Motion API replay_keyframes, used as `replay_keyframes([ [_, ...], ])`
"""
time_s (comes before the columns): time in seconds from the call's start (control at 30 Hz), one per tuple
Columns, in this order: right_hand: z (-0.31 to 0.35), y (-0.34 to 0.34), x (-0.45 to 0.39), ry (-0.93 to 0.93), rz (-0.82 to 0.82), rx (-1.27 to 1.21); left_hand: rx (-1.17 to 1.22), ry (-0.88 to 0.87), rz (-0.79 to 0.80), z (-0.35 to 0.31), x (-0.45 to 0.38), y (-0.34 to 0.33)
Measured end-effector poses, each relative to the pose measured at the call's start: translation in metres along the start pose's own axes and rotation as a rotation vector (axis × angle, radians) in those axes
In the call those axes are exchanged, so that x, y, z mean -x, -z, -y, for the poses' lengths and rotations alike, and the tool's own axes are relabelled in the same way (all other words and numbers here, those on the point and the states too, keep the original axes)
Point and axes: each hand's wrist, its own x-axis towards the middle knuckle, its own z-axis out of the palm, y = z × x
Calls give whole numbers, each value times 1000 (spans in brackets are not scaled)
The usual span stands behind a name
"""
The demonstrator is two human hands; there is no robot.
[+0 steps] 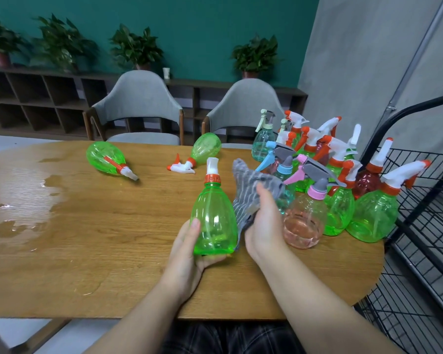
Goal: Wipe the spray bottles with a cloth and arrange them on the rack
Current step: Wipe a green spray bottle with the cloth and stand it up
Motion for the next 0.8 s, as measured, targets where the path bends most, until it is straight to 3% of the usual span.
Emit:
replay_keyframes([
  [0.13, -18, -1, 5, 210, 241, 511, -4, -43, 56, -2, 0, 0],
  [0.23, -29, 8, 10, 350, 332, 677, 20, -26, 89, -2, -2, 1],
  [0.47, -38, 18, 18, 577, 464, 768, 95, 51, 35, -2, -1, -1],
  [0.8, -40, 28, 27, 616, 515, 639, 127, 69, 44, -9, 3, 2],
])
